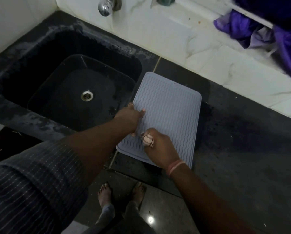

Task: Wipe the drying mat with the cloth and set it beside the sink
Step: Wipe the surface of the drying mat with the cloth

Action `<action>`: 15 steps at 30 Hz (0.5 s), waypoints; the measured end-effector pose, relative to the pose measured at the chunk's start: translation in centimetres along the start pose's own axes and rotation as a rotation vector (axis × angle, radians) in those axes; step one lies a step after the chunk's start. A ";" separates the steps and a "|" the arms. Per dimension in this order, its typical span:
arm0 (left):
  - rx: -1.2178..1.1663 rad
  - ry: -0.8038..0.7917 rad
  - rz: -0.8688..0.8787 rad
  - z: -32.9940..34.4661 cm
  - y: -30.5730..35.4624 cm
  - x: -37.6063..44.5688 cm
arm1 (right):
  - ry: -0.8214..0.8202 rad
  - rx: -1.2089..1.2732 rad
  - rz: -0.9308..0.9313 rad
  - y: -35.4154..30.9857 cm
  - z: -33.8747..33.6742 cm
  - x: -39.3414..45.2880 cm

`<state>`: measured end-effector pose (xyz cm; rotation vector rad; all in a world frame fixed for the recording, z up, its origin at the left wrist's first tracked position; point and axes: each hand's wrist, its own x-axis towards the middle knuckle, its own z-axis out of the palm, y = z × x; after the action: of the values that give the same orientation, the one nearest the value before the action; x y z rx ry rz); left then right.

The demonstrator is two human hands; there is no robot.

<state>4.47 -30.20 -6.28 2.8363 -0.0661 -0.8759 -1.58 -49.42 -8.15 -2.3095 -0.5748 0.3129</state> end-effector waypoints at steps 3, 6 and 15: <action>-0.003 -0.016 -0.010 -0.3 0.3 -0.6 | -0.066 0.087 0.113 -0.5 -0.1 -1.6; -0.013 -0.026 -0.043 -0.6 0.8 -1.1 | -0.053 0.340 0.328 -0.9 -1.8 -0.9; -0.083 -0.020 -0.069 -0.3 0.7 -1.4 | 0.359 0.796 0.638 1.4 -7.0 7.3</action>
<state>3.50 -30.74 -5.11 2.7673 0.0649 -0.8994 7.88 -50.93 -4.63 -1.6354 0.4288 0.3305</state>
